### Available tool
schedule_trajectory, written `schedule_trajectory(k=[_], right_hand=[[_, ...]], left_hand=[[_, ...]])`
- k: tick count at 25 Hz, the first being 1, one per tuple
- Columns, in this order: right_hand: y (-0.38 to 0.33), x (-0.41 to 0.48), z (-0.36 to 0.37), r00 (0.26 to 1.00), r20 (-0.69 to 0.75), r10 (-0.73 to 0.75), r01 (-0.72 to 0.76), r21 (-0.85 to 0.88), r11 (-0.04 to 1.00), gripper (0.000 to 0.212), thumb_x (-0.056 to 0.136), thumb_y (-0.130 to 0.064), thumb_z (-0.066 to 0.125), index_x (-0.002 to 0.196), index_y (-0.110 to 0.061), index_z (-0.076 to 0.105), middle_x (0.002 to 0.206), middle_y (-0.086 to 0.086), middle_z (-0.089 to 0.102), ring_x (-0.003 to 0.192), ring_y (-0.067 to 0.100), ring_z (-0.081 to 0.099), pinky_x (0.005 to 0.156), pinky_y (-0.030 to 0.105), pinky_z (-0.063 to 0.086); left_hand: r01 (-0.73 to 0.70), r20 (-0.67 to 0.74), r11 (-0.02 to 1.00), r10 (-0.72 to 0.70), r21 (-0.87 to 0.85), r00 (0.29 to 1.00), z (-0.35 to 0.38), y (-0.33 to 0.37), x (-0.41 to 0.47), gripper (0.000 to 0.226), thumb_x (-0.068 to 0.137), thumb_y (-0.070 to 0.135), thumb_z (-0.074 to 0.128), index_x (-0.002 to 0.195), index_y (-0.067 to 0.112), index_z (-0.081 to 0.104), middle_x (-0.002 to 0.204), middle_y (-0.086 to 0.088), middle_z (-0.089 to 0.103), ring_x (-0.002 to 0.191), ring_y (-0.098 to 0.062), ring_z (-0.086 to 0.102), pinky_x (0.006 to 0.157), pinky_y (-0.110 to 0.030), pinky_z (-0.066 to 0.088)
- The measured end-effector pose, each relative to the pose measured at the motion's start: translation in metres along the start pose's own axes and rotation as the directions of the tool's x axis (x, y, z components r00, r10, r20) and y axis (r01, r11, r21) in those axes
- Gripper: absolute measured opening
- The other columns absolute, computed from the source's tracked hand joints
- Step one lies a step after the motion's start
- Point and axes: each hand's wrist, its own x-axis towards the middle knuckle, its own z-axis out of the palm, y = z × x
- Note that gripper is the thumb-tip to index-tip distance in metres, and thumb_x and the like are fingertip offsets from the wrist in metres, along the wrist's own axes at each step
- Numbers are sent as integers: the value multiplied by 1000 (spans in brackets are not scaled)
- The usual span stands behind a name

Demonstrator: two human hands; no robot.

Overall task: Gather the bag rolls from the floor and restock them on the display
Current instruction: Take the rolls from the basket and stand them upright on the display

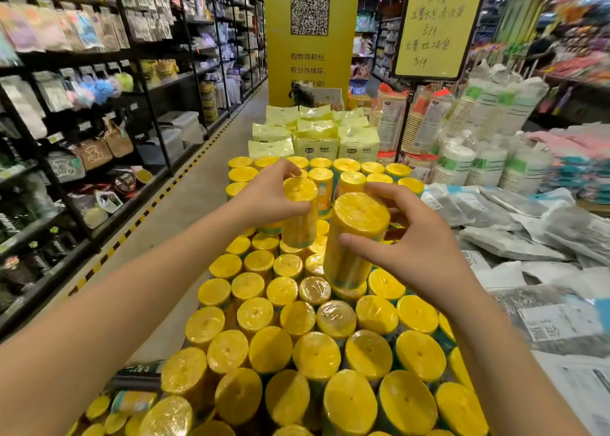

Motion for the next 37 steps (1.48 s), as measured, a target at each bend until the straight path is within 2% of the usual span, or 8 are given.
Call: schedule_trajectory(k=[5, 9, 13, 19, 28, 33, 35, 37], right_hand=[[17, 10, 4, 1000, -13, -5, 5, -33, 999, 78, 65, -58, 83, 136, -45, 52, 124, -33, 56, 111, -11, 53, 84, 17, 50], [28, 15, 4, 999, -17, 39, -39, -14, 999, 78, 65, -58, 85, 134, -49, 51, 125, -32, 57, 112, -12, 54, 87, 19, 52], [38, 16, 5, 997, -19, 69, -69, -3, 998, 78, 64, -59, 85, 134, -51, 51, 128, -28, 58, 115, -4, 57, 91, 30, 55], [44, 14, 13, 996, -2, 86, -86, -22, 996, 79, 64, -59, 84, 135, -51, 50, 125, -30, 59, 112, -9, 56, 78, 4, 48], [58, 28, 29, 994, 2, 109, -109, -24, 994, 78, 66, -54, 86, 136, -47, 51, 124, -30, 57, 110, -16, 52, 76, -1, 43], [62, 64, 40, 995, -9, 103, -103, -50, 993, 73, 70, -52, 86, 134, -44, 53, 123, -27, 57, 109, -5, 55, 84, 14, 47], [69, 87, 49, 992, -47, 114, -116, -50, 992, 72, 71, -50, 86, 134, -40, 53, 125, -21, 58, 110, 1, 57, 88, 22, 50], [80, 111, 64, 989, -94, 114, -121, -72, 990, 66, 72, -46, 86, 128, -36, 53, 124, -17, 58, 110, 7, 58, 87, 28, 51]], left_hand=[[-52, 66, 978, 39, 202, 997, 30, -41, 65, 54, 74, 39, 82, 116, 24, 52, 112, 0, 55, 98, -18, 53, 72, -31, 45], [-27, 90, 955, 1, 294, 996, 50, -68, 90, 44, 76, 46, 79, 107, 28, 53, 96, 4, 56, 104, -22, 49, 80, -41, 49], [-35, 117, 917, -13, 398, 993, 62, -85, 103, 41, 82, 47, 74, 111, 29, 51, 104, 4, 56, 117, -25, 44, 93, -43, 44], [-54, 92, 896, 14, 442, 996, 70, -89, 114, 41, 92, 38, 69, 126, 22, 53, 137, -6, 49, 134, -30, 34, 103, -44, 39], [-132, 107, 818, 87, 560, 990, 78, -100, 102, 60, 96, 29, 62, 150, 19, 39, 150, -7, 39, 137, -30, 35, 110, -45, 37], [-32, -42, 971, 43, 237, 998, 79, -82, 65, 61, 95, 32, 64, 150, 26, 40, 150, -1, 40, 139, -23, 34, 113, -43, 35], [38, -113, 998, -43, -45, 993, 87, -68, 38, 49, 97, 31, 62, 144, 28, 47, 135, 2, 50, 124, -14, 47, 100, -30, 44], [189, -10, 916, -205, -354, 979, 99, -53, 18, 43, 98, 29, 62, 140, 30, 50, 123, 6, 59, 107, -4, 58, 81, -18, 47]])
